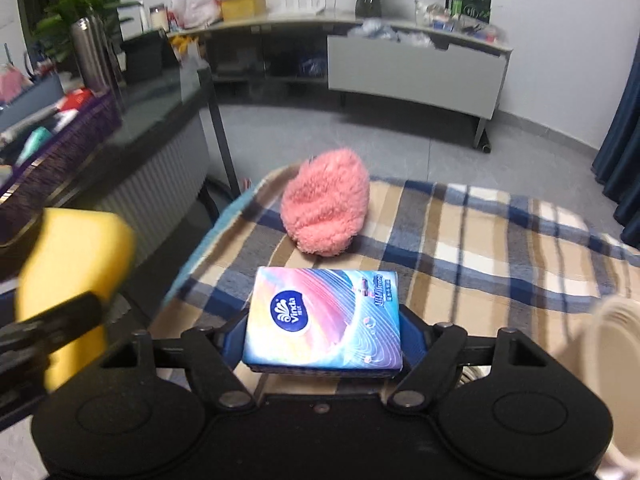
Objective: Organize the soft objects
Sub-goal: 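Grasp the blue tissue pack with the right tool while the left tool holds the sponge, then carry the yellow sponge and blue tissue pack over the white box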
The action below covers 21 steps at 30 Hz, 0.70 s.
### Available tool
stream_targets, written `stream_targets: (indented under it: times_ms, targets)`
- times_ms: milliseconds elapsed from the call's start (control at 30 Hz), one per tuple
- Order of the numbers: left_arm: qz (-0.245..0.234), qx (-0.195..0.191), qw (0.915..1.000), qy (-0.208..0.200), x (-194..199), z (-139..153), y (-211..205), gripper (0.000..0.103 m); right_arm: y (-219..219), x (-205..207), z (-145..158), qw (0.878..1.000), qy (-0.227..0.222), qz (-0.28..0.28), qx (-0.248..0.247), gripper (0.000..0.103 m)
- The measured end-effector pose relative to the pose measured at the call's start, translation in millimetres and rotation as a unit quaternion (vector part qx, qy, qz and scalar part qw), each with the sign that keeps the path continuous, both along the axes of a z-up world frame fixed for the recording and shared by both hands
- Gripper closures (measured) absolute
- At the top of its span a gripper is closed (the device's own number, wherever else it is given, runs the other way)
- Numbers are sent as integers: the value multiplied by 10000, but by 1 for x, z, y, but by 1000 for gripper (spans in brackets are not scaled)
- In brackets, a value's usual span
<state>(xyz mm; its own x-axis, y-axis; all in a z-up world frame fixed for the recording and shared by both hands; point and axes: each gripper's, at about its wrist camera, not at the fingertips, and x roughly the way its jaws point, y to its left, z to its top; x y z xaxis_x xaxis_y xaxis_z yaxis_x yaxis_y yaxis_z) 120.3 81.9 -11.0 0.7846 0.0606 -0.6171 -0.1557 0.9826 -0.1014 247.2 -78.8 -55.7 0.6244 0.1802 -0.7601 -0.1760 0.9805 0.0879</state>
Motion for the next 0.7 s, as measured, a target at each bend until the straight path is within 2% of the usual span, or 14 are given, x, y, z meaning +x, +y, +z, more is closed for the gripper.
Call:
stream_targets:
  times_ms: [133,367,700]
  targets:
    - [-42,-106,9999,16,-9,7,-9,36,-10,-29,21,9999,-108,-58,91,14]
    - [-204,158,9997,-45,-35,28,-36,36,-27,-79,52,9991,-378,-99,156,14]
    - [-392,186,9990,-86,-73,44,-67,36,-61,-143,82,9969,-701,-262,226,14]
